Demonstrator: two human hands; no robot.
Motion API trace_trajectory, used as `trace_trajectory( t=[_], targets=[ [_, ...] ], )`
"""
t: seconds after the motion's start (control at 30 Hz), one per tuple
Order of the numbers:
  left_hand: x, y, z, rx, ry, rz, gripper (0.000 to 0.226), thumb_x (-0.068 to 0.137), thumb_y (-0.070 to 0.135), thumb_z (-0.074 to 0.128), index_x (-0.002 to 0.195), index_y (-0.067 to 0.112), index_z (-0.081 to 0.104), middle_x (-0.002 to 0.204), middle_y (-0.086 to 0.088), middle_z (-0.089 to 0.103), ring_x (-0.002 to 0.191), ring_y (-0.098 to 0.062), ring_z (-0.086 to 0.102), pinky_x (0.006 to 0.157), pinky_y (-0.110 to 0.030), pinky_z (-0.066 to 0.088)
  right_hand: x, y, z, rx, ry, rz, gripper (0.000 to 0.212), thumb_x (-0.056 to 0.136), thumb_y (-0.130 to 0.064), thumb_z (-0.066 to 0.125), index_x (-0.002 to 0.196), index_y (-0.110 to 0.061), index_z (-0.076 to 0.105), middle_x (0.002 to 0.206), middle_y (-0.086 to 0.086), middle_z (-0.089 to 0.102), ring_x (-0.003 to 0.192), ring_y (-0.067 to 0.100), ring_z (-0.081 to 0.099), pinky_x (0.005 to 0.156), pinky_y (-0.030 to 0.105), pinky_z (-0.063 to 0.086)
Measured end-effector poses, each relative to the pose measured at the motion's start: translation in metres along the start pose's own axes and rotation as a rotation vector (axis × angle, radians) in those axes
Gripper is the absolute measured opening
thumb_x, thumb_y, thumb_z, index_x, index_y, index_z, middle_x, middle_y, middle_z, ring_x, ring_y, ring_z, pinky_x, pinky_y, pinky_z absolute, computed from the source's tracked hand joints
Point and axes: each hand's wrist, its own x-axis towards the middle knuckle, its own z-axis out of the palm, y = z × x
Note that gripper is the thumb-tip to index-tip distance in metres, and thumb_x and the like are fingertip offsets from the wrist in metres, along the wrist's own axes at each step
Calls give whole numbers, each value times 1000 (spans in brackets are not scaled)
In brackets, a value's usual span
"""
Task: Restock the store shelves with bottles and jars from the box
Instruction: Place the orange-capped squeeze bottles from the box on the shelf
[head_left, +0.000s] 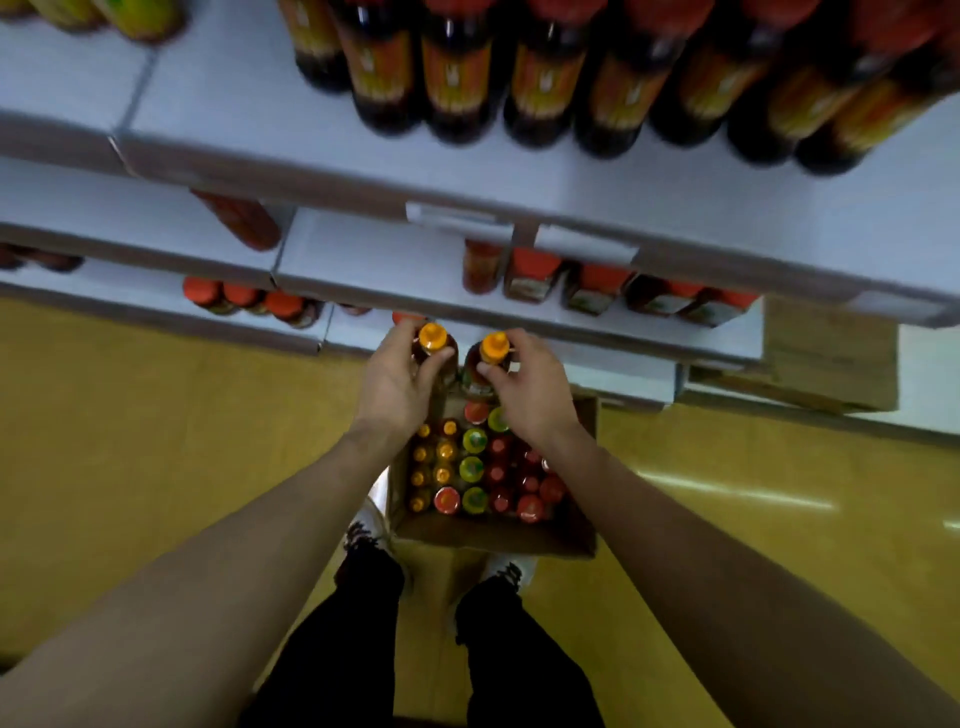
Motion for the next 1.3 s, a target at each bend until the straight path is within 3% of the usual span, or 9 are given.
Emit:
trace_trajectory(
  t=[0.17, 0.4, 0.47, 0.57, 0.63, 0.73, 0.87, 1.13, 1.3],
  targets=[
    [3, 77, -60, -10, 27, 133, 16, 101, 38, 64, 105, 26, 54, 96, 6, 64, 88, -11, 63, 73, -35, 52, -16, -73, -78, 68, 66, -79, 27, 97, -29, 72, 122, -22, 65, 118, -4, 67, 109, 18, 66, 96, 45, 56],
    [-10, 181, -130, 3, 15, 293, 15, 102, 40, 61, 111, 30, 55, 104, 11, 66, 100, -7, 65, 85, -40, 58, -42, -156, -161, 34, 162, -241, 21, 97, -28, 71, 116, -21, 66, 108, -6, 63, 101, 16, 62, 90, 42, 55],
    [-17, 202, -148, 3, 18, 322, 15, 102, 37, 61, 114, 30, 55, 106, 11, 66, 102, -5, 65, 87, -38, 57, -51, -176, -178, 21, 156, -296, 20, 98, -29, 70, 117, -23, 67, 108, -6, 63, 102, 14, 60, 91, 41, 54],
    [-30, 228, -175, -12, 54, 342, 18, 102, 32, 62, 119, 29, 57, 109, 12, 70, 105, -1, 66, 84, -18, 54, -62, -202, -197, 44, 151, -373, 26, 99, -32, 68, 124, -26, 66, 117, -8, 65, 112, 13, 60, 97, 41, 53],
    [-38, 239, -191, -5, 87, 353, 19, 103, 33, 61, 121, 30, 56, 112, 10, 70, 107, -4, 66, 85, -19, 53, -65, -218, -205, 50, 158, -421, 31, 99, -32, 68, 129, -27, 65, 122, -8, 64, 118, 14, 59, 102, 42, 52],
    [-52, 248, -217, 28, 161, 336, 19, 103, 37, 60, 120, 33, 56, 113, 8, 72, 108, -9, 68, 86, -33, 57, -72, -246, -212, 62, 142, -500, 32, 99, -31, 69, 130, -26, 65, 124, -10, 64, 121, 13, 58, 105, 41, 51],
    [-73, 259, -259, 38, 262, 304, 17, 103, 36, 59, 118, 27, 57, 111, 6, 71, 106, -10, 67, 76, -30, 57, -80, -290, -216, 86, 91, -647, 33, 98, -32, 70, 131, -31, 64, 129, -12, 65, 125, 12, 58, 107, 41, 50],
    [-108, 281, -366, 63, 413, 320, 12, 104, 38, 56, 112, 29, 57, 98, 7, 68, 92, -6, 66, 78, -44, 55, -103, -397, -216, 129, 11, -814, 22, 97, -33, 70, 118, -27, 70, 111, -12, 69, 106, 10, 64, 94, 42, 54],
    [-118, 286, -437, 89, 540, 352, 13, 103, 34, 61, 112, 26, 60, 95, 7, 72, 90, -6, 68, 77, -42, 56, -120, -466, -211, 140, 18, -883, 19, 98, -33, 71, 116, -29, 70, 113, -13, 69, 105, 6, 62, 92, 37, 54]
  ],
)
